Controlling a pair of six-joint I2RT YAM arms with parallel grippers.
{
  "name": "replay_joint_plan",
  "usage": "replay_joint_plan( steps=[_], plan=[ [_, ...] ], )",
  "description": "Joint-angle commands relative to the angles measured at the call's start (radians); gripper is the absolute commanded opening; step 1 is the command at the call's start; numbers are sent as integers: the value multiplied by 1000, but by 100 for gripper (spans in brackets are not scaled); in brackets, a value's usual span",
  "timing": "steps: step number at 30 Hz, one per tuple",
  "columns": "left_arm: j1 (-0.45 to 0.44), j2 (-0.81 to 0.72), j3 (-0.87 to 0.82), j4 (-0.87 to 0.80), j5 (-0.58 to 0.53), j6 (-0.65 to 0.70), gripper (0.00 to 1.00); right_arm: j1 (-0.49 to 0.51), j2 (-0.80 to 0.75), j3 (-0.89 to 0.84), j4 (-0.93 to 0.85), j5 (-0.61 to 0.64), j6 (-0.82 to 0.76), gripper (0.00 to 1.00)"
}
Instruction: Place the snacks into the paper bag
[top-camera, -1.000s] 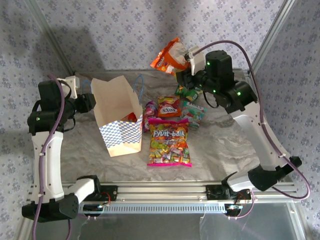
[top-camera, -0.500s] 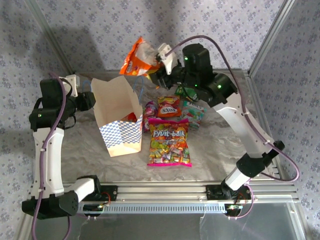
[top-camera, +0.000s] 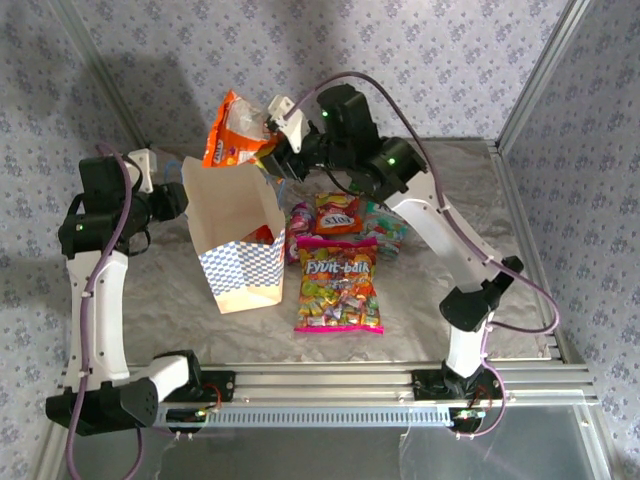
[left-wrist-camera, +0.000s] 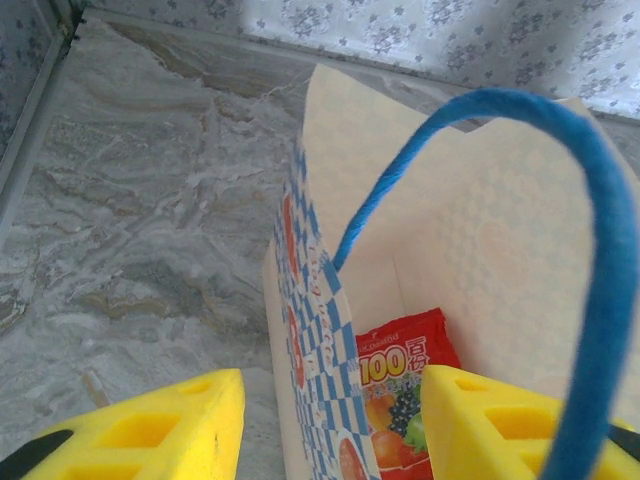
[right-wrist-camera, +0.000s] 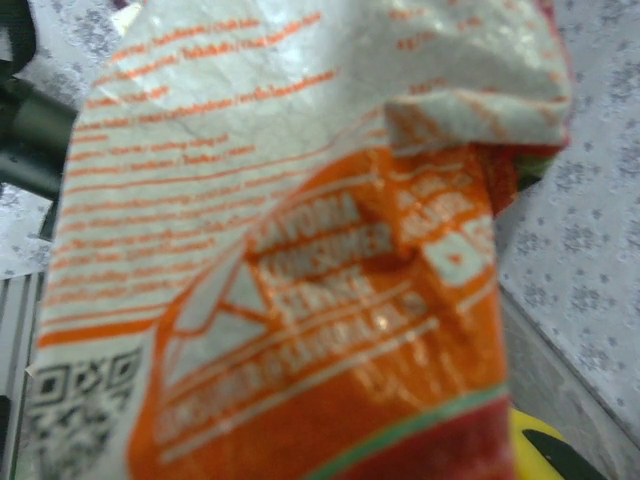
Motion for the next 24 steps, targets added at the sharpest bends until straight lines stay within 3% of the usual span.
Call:
replay_joint_plan(
  steps=[1,12,24],
  plan=[
    [21,10,13,21,40,0,49,11,42,80,20,-109,-33,13],
    [65,-7,15,15,95,16,49,25,231,259,-55,-111,-95,13],
    [85,-17,4,7,120,28,49,58,299,259,-42,-12,-142,13]
  ],
)
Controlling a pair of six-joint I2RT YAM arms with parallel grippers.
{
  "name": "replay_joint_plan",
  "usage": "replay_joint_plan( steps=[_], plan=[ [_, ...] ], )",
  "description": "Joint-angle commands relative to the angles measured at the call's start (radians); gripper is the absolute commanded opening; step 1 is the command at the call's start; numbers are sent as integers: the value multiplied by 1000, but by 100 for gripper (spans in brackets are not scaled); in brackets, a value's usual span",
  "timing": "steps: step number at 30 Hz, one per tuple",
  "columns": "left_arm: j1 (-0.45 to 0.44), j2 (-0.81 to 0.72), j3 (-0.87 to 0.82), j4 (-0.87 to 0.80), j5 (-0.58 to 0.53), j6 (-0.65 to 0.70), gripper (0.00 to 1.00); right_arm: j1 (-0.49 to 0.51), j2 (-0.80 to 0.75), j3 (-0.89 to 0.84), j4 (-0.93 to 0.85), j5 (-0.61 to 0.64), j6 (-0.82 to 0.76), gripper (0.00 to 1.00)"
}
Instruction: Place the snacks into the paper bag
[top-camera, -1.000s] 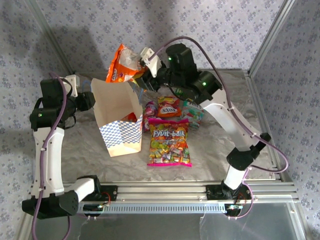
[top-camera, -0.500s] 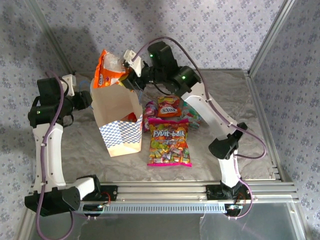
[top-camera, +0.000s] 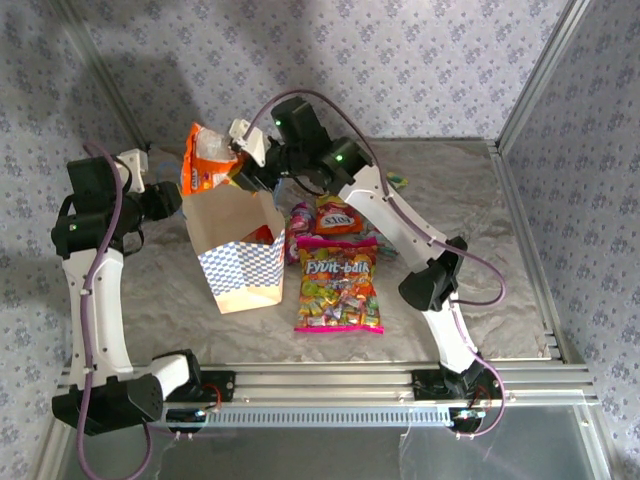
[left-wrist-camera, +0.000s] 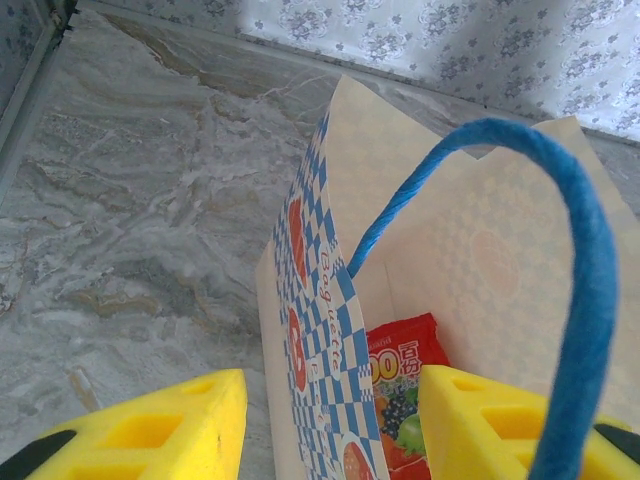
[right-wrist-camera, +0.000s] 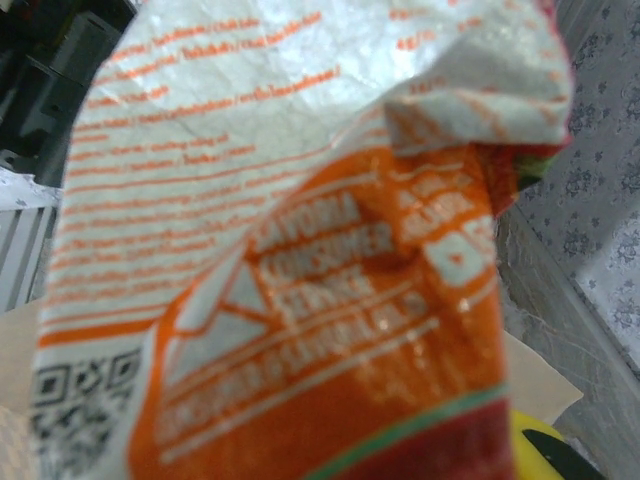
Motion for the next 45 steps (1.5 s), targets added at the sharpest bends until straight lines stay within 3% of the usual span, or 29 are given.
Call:
replay_joint_plan(
  steps=[1,14,27,38,45],
  plan=[
    [10,-19,3,8,35,24,49,20,16,42,26,66,-29,13],
    [16,-18,-17,18,44,32,48,39,61,89,4,257,-4,15],
    [23,-17,-17,17,41,35,48,67,64,87,-49,271,-104,16],
    [25,-19,-19,14,36,35,48,80,24,86,-46,455,-126,13],
    [26,-20,-23,17,41,36,48,89,-17,84,-59,401,-114,13]
  ],
)
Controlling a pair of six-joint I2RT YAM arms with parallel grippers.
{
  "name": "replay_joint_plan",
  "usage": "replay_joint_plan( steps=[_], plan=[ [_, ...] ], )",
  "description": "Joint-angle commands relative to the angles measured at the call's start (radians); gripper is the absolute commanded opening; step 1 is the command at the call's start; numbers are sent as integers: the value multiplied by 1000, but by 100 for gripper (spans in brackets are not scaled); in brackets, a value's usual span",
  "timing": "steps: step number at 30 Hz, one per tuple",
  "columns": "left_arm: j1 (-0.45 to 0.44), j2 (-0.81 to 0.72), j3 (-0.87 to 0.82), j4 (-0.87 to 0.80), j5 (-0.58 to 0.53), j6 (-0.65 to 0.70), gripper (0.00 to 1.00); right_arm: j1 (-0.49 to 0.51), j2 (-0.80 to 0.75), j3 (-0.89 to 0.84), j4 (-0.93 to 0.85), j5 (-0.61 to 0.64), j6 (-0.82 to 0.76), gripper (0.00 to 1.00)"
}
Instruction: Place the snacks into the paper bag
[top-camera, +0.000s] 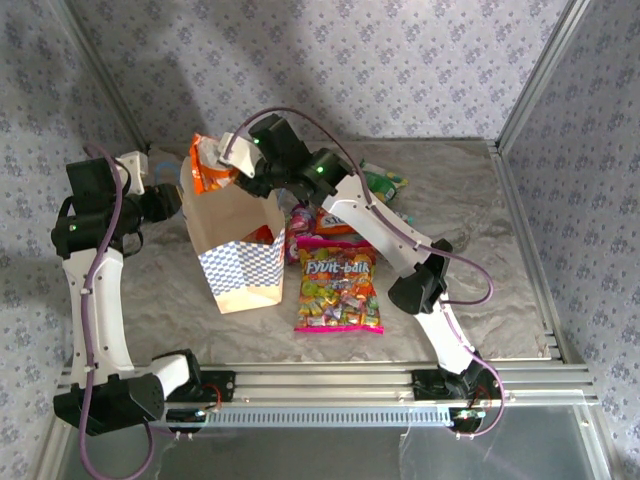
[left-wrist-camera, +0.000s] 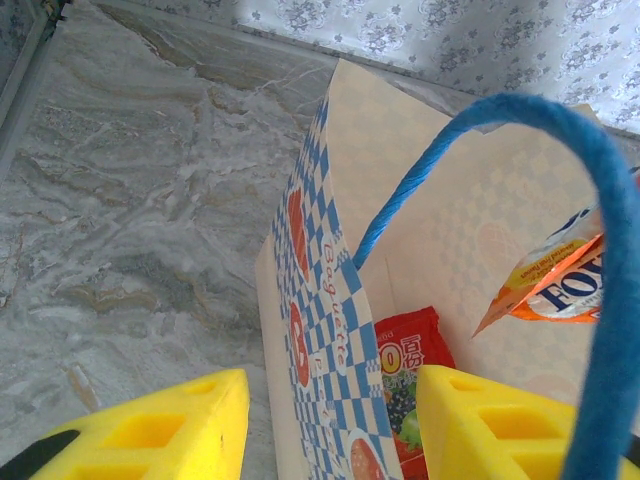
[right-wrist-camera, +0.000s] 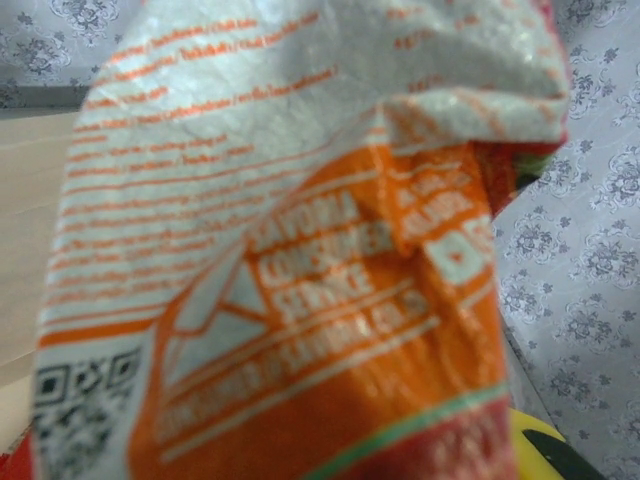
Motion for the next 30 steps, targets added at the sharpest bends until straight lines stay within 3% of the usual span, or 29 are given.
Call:
replay_joint_plan(
  steps=[1,27,30],
  plan=[
    [8,-19,-5,16,19,17,48,14,-69,40,4,-32,-1,13],
    [9,-18,18,8,30,14,48,25,20,-12,-7,-17,-31,16],
    [9,-19,17,7,30,17,48,27,24,-11,4,-22,-20,20]
  ],
)
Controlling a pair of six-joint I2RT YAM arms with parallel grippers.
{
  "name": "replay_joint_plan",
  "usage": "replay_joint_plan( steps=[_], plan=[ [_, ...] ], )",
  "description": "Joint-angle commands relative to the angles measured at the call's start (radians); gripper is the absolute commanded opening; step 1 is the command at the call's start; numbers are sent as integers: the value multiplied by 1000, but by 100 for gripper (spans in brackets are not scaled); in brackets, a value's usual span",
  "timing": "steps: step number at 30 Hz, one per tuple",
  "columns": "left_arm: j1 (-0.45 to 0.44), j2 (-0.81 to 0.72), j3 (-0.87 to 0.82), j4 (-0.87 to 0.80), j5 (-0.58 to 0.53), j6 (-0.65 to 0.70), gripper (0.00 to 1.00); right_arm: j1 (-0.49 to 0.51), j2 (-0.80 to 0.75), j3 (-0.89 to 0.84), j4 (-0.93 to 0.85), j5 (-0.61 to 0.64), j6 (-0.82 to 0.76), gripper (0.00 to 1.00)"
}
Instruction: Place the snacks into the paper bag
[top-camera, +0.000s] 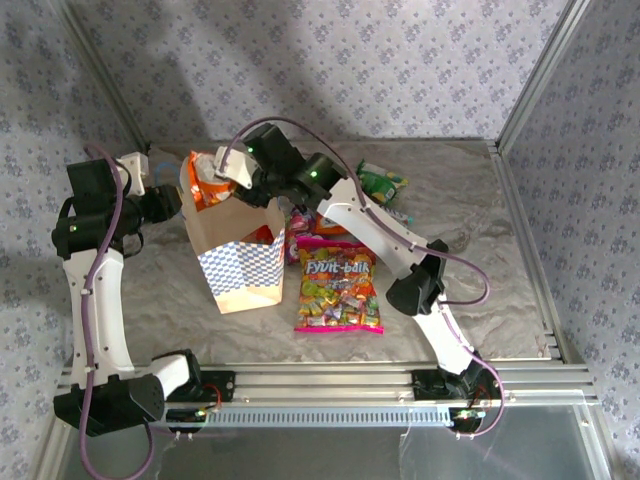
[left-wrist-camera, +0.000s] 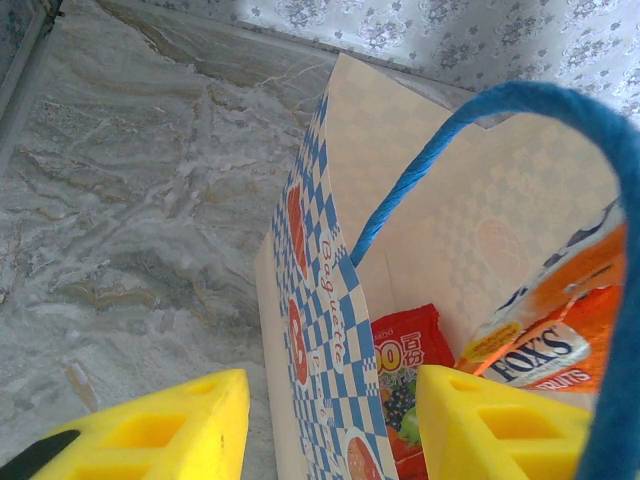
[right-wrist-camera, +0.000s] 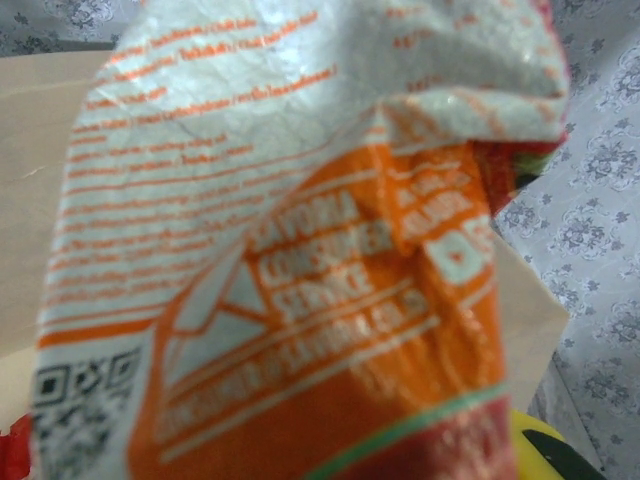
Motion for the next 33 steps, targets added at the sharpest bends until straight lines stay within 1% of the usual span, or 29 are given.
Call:
replay_joint_plan(
  steps=[1,3,6,7,8,9,10,13,17,22,28,31,33],
  plan=[
    [9,-18,21,8,28,17,48,8,11,3,54,-2,14,21],
    [10,-19,19,8,28,18,47,10,14,4,50,-5,16,23],
    [9,-22,20,6,26,19,48,11,19,3,53,9,15,29],
    [10,-22,19,5,26,19,48,11,19,3,54,20,16,34],
    [10,-23,19,5,25,18,48,12,19,2,56,30,17,43],
    [9,-24,19,5,25,18,48,13,19,2,60,46,18,56],
    [10,-24,19,5,23,19,48,16,19,1,65,61,20,63],
    [9,-24,18,6,21,17,48,22,17,0,65,80,20,72],
    [9,-22,17,7,23,15,48,26,8,3,61,81,33,74],
    [9,-27,18,5,25,15,48,26,-18,6,55,111,59,74],
    [10,-35,21,2,30,13,48,32,-90,4,18,84,110,75],
    [9,-38,23,0,34,17,48,54,-138,-17,7,93,100,75],
    [9,-41,24,-1,35,18,48,74,-182,-65,21,99,82,76]
  ],
)
